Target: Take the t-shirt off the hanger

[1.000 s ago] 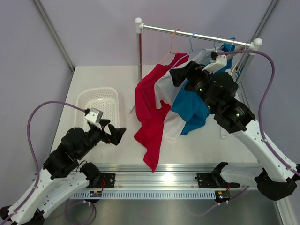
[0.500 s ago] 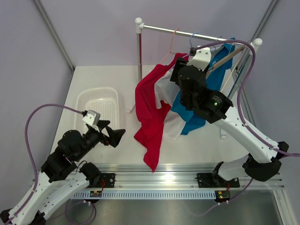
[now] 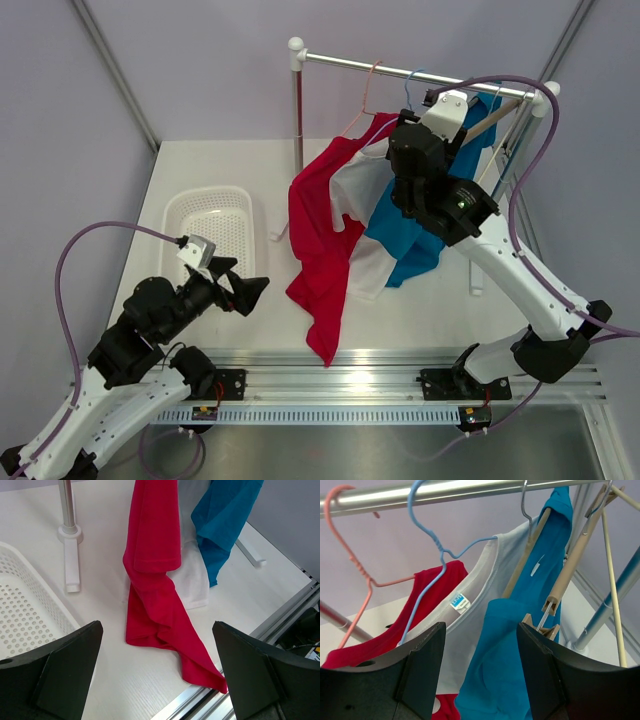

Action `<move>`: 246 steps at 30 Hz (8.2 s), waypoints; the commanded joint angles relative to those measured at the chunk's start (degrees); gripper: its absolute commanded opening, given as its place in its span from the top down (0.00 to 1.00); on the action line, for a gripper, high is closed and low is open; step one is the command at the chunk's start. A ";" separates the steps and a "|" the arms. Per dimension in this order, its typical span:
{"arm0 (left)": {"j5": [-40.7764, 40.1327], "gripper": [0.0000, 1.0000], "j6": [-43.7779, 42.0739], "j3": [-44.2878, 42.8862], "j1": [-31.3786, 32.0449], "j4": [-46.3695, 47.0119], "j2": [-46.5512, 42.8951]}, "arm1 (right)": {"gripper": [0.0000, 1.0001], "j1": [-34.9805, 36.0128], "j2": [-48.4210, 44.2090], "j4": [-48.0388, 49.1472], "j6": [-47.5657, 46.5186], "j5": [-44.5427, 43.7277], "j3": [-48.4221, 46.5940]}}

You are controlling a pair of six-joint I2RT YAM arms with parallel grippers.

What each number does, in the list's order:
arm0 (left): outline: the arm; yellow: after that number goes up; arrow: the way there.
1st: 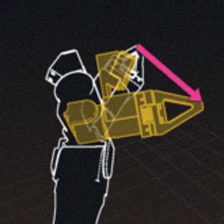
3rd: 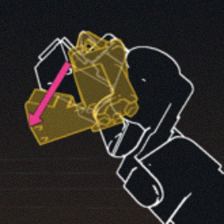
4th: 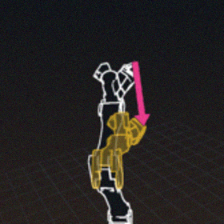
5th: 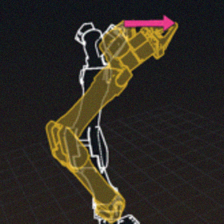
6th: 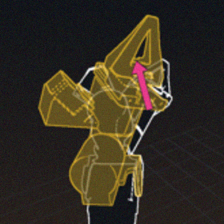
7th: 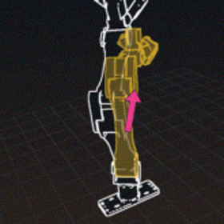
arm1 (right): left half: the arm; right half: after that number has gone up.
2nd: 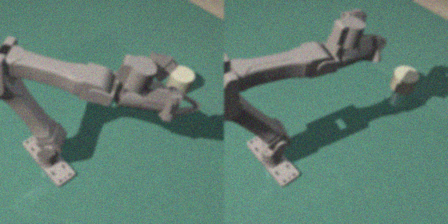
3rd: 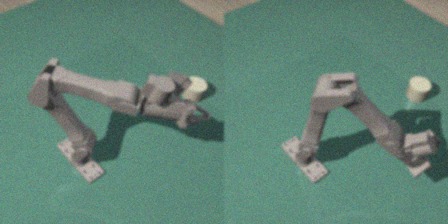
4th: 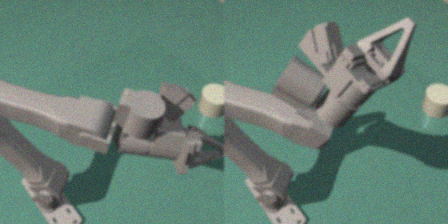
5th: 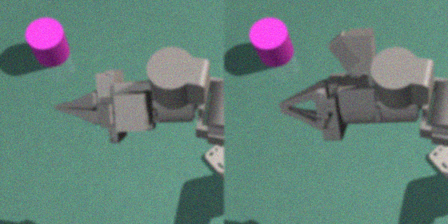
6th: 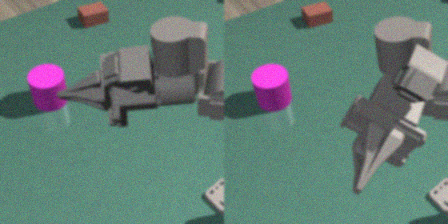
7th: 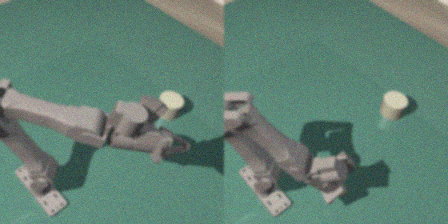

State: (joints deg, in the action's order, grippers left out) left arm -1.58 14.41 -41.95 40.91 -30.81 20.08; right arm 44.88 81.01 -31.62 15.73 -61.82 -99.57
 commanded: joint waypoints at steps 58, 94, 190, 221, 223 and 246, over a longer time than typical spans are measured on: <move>6.60 0.01 5.53 -2.69 -0.21 3.74 5.24 | 1.00 -8.94 -29.06 43.82 -22.23 26.92 43.32; -2.19 0.05 22.23 -15.26 19.74 32.72 41.79 | 1.00 -1.03 -59.03 -2.32 19.08 48.81 63.09; 11.96 1.00 37.10 -41.97 13.15 69.32 66.76 | 1.00 8.47 -66.16 -8.72 19.17 82.64 62.39; 33.58 1.00 35.70 -25.82 17.89 37.41 41.73 | 0.14 8.55 -52.62 -4.06 12.14 57.68 49.66; 32.88 1.00 35.33 -21.43 17.89 35.73 37.86 | 0.14 8.47 -53.76 -5.91 11.52 61.46 46.42; 18.56 1.00 36.03 -9.19 17.89 71.32 44.51 | 0.33 8.82 -52.36 28.53 29.62 84.06 59.92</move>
State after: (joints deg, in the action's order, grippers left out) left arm 20.53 51.86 -47.79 58.81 28.08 61.69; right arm 53.21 29.45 -10.92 41.82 18.48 -40.49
